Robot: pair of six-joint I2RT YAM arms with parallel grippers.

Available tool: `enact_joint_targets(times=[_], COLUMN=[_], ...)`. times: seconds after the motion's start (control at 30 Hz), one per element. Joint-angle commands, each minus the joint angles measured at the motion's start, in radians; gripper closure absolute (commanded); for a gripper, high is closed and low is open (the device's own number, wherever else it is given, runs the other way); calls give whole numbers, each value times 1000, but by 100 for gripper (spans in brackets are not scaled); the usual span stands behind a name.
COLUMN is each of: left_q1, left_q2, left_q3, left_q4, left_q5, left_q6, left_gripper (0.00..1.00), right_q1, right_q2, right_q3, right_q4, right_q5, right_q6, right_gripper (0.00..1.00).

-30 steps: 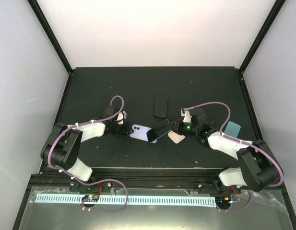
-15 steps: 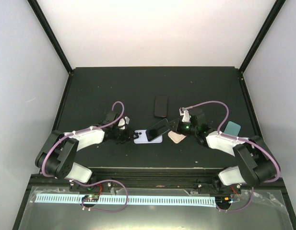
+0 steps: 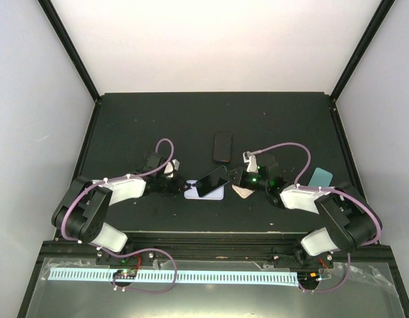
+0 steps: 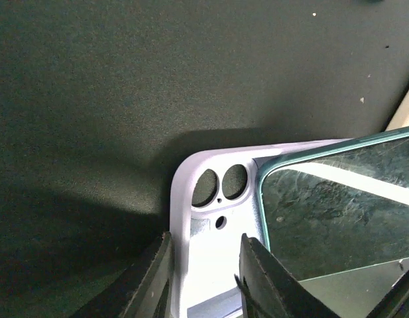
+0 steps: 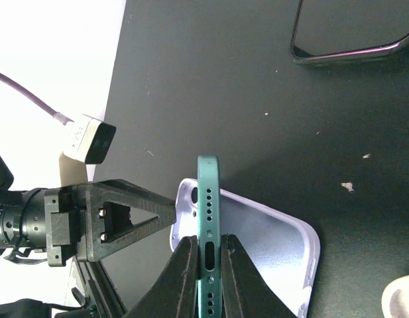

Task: Put the phone into the phone case

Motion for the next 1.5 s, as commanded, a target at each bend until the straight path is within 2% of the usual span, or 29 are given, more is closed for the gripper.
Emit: enact_joint_targets(times=[0.0,0.23,0.57,0.8,0.93,1.03,1.37,1.47], left_q1=[-5,-29,-40,-40,-42,-45,-60,-66], left_q2=[15,-1,-81,-105,-98,-95,-124,-127], left_q3=[-41,-97,-138,-161,-168,-173,-188,-220], left_q4=[113,183,190,204,227,242,229,279], left_q5=[75,116,111,113,127,130,99,114], left_q6=[-45,-123,-146,-156,-164,-173,-185,-217], left_gripper=[72,78,80,77,75,73,72,72], right_q1=[32,105,178,199,222,240,249,253], right_q2=[16,66,73,84,89,81,35,8], right_q3=[-6,4,-45,-58,-71,-55,-66,-86], right_q4=[66,83,131,83,134,81,-5,19], right_q5=[68,141,254,255,234,255,294,285], right_q6=[21,76,164,184,185,188,232,266], right_gripper=[91,89,87,85,80,77,82,82])
